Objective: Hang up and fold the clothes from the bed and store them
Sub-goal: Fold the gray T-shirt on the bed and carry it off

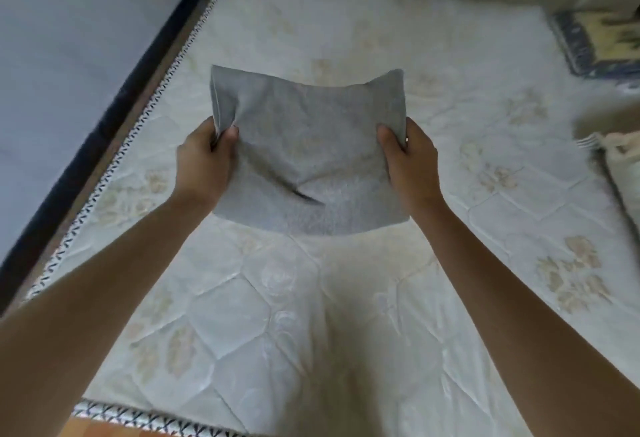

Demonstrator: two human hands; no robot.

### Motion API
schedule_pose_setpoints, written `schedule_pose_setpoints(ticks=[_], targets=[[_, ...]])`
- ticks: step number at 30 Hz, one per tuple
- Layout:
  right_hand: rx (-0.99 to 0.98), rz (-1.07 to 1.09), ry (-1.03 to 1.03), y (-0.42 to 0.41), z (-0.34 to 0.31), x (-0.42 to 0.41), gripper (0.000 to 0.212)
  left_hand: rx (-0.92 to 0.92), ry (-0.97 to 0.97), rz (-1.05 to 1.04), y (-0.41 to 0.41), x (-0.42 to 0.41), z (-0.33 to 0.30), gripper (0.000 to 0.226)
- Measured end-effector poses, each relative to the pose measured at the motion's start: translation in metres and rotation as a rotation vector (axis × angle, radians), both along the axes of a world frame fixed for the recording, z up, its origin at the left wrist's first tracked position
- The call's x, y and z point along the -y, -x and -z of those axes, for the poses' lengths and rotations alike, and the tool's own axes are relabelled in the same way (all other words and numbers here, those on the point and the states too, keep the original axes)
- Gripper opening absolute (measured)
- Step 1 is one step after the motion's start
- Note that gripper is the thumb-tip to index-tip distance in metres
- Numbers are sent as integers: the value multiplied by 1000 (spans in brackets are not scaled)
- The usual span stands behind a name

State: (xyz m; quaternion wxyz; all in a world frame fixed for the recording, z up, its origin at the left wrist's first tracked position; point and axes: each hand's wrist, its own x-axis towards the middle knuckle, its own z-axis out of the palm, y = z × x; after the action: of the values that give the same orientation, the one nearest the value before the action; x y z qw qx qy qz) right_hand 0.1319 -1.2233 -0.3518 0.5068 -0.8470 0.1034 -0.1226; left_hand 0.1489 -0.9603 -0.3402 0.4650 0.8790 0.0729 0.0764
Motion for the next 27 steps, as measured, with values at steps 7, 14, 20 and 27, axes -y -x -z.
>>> schedule_pose_setpoints(ticks=[7,14,20,27], targets=[[185,-248,-153,11,-167,-94,20,214,54,-218,78,-100,-179,23],[285,-564,-210,51,-281,-209,17,327,137,-477,190,-190,-283,13],[296,-788,-180,94,-325,-317,26,386,146,-676,284,-267,-313,15],[267,-997,-186,171,-335,-467,23,411,146,-836,398,-383,-314,17]])
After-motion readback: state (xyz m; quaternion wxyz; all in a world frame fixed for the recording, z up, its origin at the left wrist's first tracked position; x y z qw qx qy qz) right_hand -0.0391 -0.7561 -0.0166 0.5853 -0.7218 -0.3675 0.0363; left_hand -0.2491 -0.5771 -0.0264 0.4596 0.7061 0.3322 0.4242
